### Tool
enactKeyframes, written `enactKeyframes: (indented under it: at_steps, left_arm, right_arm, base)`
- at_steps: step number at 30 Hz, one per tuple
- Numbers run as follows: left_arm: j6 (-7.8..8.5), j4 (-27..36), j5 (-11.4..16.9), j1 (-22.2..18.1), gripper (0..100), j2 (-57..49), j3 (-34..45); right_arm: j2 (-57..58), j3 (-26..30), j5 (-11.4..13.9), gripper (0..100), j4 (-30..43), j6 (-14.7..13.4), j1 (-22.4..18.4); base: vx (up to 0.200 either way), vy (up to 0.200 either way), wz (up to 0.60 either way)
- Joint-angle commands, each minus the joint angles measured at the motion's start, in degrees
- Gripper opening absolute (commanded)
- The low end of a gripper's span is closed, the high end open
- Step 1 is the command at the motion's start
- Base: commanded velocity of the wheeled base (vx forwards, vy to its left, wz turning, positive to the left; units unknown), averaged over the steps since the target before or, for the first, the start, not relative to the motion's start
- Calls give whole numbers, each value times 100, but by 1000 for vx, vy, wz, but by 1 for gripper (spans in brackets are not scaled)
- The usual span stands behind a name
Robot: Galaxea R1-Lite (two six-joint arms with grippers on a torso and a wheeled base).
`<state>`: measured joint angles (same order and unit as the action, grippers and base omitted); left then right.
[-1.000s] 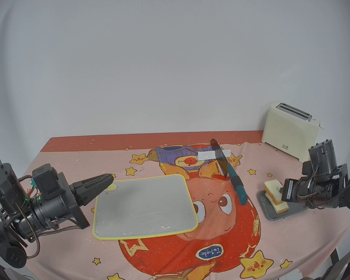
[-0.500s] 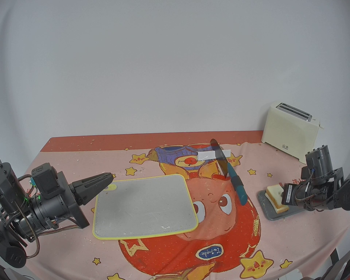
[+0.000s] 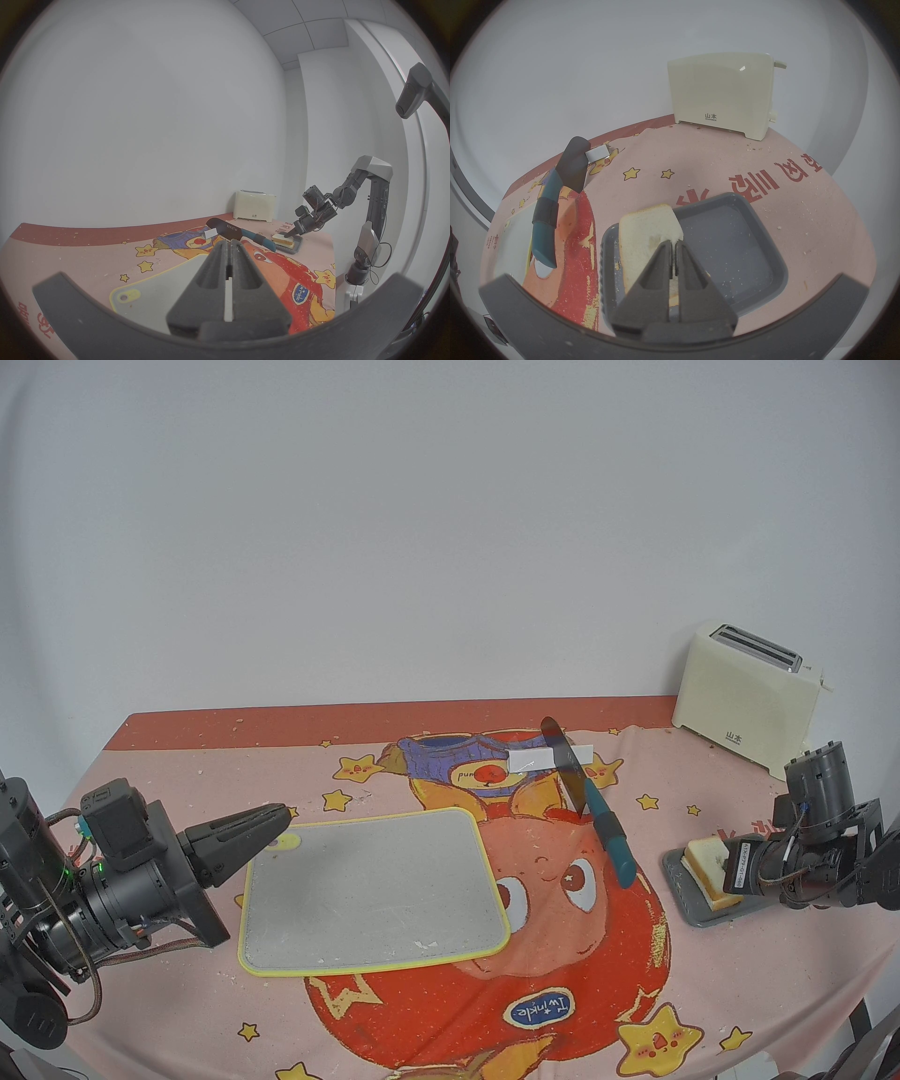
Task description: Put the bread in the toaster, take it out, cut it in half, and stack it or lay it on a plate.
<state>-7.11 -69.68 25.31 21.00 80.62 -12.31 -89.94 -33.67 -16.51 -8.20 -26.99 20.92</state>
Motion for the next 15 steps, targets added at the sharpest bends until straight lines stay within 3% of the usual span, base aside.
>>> enactKeyframes:
  at_steps: [1, 2, 15]
  left_arm:
    - [-1, -2, 0, 0, 0, -2, 10]
    - [-1, -2, 0, 0, 0, -2, 10]
    - [-1, -2, 0, 79, 0, 16, 27]
  right_arm:
    - [21, 10, -11, 0, 3, 1, 9]
    - [29, 10, -37, 100, 3, 36, 9]
    - [38, 27, -107, 100, -155, 53, 0]
  base:
    - [0, 0, 0]
    - [0, 0, 0]
    - [0, 0, 0]
